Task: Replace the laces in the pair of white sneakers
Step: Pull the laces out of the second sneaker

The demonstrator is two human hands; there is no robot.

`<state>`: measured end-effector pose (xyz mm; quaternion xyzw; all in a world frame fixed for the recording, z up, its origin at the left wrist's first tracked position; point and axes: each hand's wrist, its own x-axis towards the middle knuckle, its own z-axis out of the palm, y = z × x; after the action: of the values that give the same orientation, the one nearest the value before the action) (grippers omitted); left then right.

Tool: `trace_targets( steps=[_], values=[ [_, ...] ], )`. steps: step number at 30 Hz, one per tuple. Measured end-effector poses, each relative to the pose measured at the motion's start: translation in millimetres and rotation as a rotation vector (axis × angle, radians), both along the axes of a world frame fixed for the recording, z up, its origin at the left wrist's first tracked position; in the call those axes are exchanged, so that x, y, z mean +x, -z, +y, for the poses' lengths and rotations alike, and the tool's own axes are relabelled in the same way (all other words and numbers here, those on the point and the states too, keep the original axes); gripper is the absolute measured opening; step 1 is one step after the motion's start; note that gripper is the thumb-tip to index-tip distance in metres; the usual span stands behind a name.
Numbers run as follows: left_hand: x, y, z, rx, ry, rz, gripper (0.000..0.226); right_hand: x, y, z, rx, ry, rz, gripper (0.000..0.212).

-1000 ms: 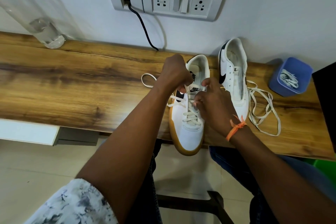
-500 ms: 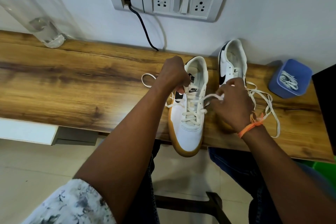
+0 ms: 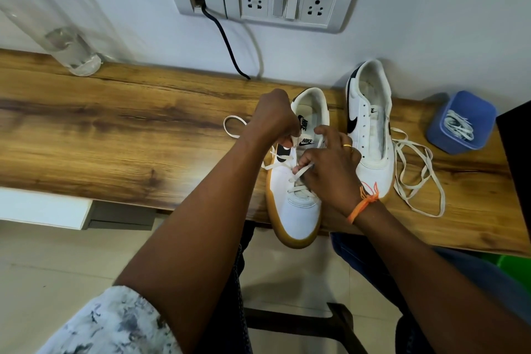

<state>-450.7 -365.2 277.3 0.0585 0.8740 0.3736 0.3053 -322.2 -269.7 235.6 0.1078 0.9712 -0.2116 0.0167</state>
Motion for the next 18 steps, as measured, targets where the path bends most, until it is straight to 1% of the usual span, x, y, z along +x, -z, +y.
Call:
trace_targets(
  steps=[2, 4, 5, 8, 10, 14, 16, 17, 18],
  values=[
    [-1, 1, 0, -0.001, -0.002, 0.001, 0.023, -2, -2, 4, -0.025, -0.01, -0.001, 0.016],
    [-1, 2, -1, -0.008, 0.005, 0.008, 0.024, -3, -9, 14, -0.054, -0.005, 0.037, 0.005],
    [-2, 2, -2, -0.012, 0.011, 0.012, 0.023, -4, -14, 21, -0.075, 0.026, 0.058, 0.004],
    [-3, 3, -3, -0.031, 0.014, 0.022, 0.021, -6, -30, 49, -0.109, 0.188, 0.097, 0.013],
    [-4, 4, -4, -0.043, 0.009, 0.03, 0.022, -5, -33, 74, -0.133, 0.239, 0.117, 0.015],
    [-4, 3, -4, -0.038, 0.006, 0.03, 0.029, -1, -31, 92, -0.136, 0.253, 0.069, 0.014],
    [-4, 3, -4, -0.044, 0.015, 0.034, 0.03, -3, -29, 85, -0.175, 0.217, 0.026, 0.008],
    [-3, 3, -3, -0.046, 0.016, 0.036, 0.031, -5, -28, 79, -0.2, 0.194, -0.012, 0.009],
    [-3, 3, -3, -0.047, 0.017, 0.038, 0.031, -7, -27, 74, -0.188, 0.171, -0.046, 0.017]
  ],
)
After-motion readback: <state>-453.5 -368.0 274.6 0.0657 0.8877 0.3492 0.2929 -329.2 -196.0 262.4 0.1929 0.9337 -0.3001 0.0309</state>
